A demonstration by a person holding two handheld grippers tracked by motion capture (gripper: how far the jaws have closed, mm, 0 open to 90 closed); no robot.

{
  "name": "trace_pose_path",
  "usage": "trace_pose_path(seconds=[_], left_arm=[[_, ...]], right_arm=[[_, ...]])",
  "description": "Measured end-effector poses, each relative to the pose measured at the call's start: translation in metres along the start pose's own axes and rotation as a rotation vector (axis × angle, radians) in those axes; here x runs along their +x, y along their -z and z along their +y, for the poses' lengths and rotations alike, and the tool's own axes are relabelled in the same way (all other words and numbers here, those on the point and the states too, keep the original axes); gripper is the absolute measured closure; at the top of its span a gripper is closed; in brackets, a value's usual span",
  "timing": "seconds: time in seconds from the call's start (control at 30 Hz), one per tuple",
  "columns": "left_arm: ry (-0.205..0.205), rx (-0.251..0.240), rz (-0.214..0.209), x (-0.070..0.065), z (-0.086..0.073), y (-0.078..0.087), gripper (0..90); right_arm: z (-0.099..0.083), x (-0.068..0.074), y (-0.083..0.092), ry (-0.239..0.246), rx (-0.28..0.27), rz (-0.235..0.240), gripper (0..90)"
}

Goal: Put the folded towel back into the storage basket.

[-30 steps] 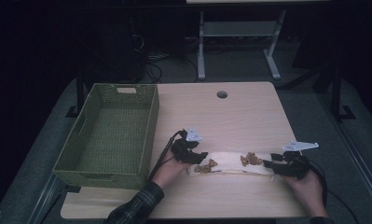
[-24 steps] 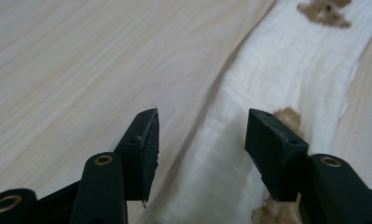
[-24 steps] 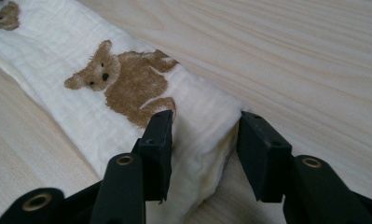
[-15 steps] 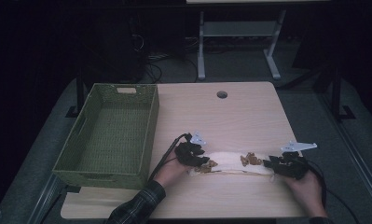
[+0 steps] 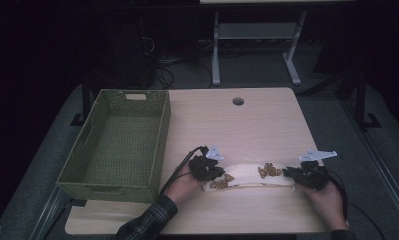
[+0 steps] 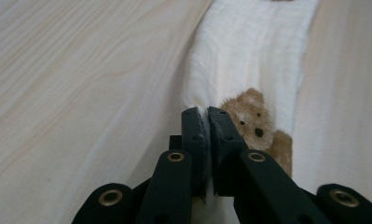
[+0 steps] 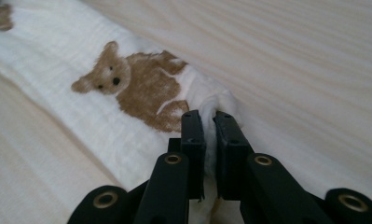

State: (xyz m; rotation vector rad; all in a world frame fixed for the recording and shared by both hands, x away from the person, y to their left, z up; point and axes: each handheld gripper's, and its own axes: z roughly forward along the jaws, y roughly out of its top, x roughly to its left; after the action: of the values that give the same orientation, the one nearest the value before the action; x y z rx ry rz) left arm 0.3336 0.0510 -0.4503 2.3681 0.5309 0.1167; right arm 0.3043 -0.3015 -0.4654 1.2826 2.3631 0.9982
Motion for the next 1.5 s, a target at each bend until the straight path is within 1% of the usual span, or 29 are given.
trace_pose_path(seconds=[0.03,0.07,0.1,0.13,0.2,0.23,0.27,0.33,0.37,0.43,0.47,0.53,0.6,0.73,0.83,0.93,0.97,1.03,1.07,1.13,1.27,1.3,1.33,1.4,1.43,1.5], left_arm=[[0.001,-0.005,-0.007,-0.001,0.000,0.002,86.0],[0.019,-0.020,-0.014,-0.004,-0.001,0.004,85.9],[0.010,-0.010,-0.025,-0.004,-0.002,0.006,85.9],[0.029,-0.024,-0.037,-0.006,-0.003,0.008,85.9],[0.022,-0.024,-0.046,-0.008,-0.004,0.011,85.9],[0.033,-0.031,-0.051,-0.009,-0.005,0.012,85.9],[0.027,-0.029,-0.056,-0.010,-0.006,0.014,85.9],[0.045,-0.036,-0.071,-0.013,-0.009,0.015,85.9],[0.050,-0.038,-0.080,-0.014,-0.011,0.016,85.9],[0.038,-0.028,-0.095,-0.015,-0.014,0.017,85.9],[0.052,-0.035,-0.107,-0.017,-0.015,0.017,85.9],[0.050,-0.032,-0.124,-0.019,-0.017,0.017,85.9],[0.042,-0.034,-0.140,-0.022,-0.017,0.016,85.9],[0.021,-0.049,-0.162,-0.027,-0.014,0.016,85.9],[0.007,-0.047,-0.163,-0.029,-0.013,0.014,85.8],[0.015,-0.054,-0.162,-0.029,-0.013,0.013,85.8],[0.012,-0.053,-0.163,-0.028,-0.013,0.014,85.8],[0.005,-0.056,-0.159,-0.026,-0.013,0.014,85.8],[0.011,-0.054,-0.159,-0.025,-0.013,0.014,85.8],[0.017,-0.054,-0.156,-0.025,-0.014,0.014,85.7],[0.024,-0.048,-0.143,-0.023,-0.017,0.014,84.3],[0.017,-0.050,-0.135,-0.023,-0.017,0.015,83.1],[0.015,-0.050,-0.125,-0.022,-0.018,0.016,79.9],[0.004,-0.055,-0.090,-0.022,-0.018,0.021,72.2],[0.008,-0.064,-0.076,-0.022,-0.019,0.024,69.5],[0.007,-0.073,-0.056,-0.020,-0.020,0.030,68.8]], right_arm=[[0.003,-0.001,0.000,-0.001,-0.001,-0.003,83.4],[0.006,-0.002,-0.001,0.006,-0.009,-0.006,83.4],[0.010,-0.003,-0.001,0.003,-0.010,-0.010,83.4],[0.014,-0.003,-0.002,0.009,-0.015,-0.015,83.5],[0.022,-0.004,-0.004,0.018,-0.022,-0.022,83.5],[0.026,-0.004,-0.006,0.022,-0.025,-0.026,83.5],[0.031,-0.004,-0.008,0.025,-0.024,-0.029,83.5],[0.041,-0.005,-0.015,0.038,-0.024,-0.032,83.5],[0.046,-0.004,-0.018,0.037,-0.023,-0.031,83.5],[0.056,-0.004,-0.027,0.052,-0.026,-0.025,83.5],[0.061,-0.004,-0.031,0.055,-0.025,-0.024,83.5],[0.073,-0.001,-0.039,0.074,-0.012,-0.023,83.5],[0.084,0.002,-0.048,0.101,-0.006,-0.021,83.5],[0.107,0.008,-0.063,0.127,0.000,-0.012,83.5],[0.124,0.013,-0.075,0.145,0.006,0.001,83.5],[0.139,0.019,-0.088,0.166,0.019,0.012,83.5],[0.143,0.021,-0.092,0.180,0.016,0.014,83.5],[0.151,0.026,-0.100,0.186,0.023,0.029,83.5],[0.154,0.028,-0.104,0.194,0.020,0.028,83.5],[0.159,0.032,-0.113,0.198,0.032,0.038,83.4],[0.162,0.040,-0.127,0.201,0.040,0.049,82.7],[0.162,0.041,-0.129,0.205,0.042,0.049,81.8],[0.162,0.042,-0.130,0.202,0.040,0.049,79.2],[0.162,0.042,-0.129,0.185,0.028,0.056,67.0],[0.162,0.041,-0.126,0.176,0.021,0.059,64.1],[0.160,0.040,-0.119,0.168,-0.001,0.058,62.3]])
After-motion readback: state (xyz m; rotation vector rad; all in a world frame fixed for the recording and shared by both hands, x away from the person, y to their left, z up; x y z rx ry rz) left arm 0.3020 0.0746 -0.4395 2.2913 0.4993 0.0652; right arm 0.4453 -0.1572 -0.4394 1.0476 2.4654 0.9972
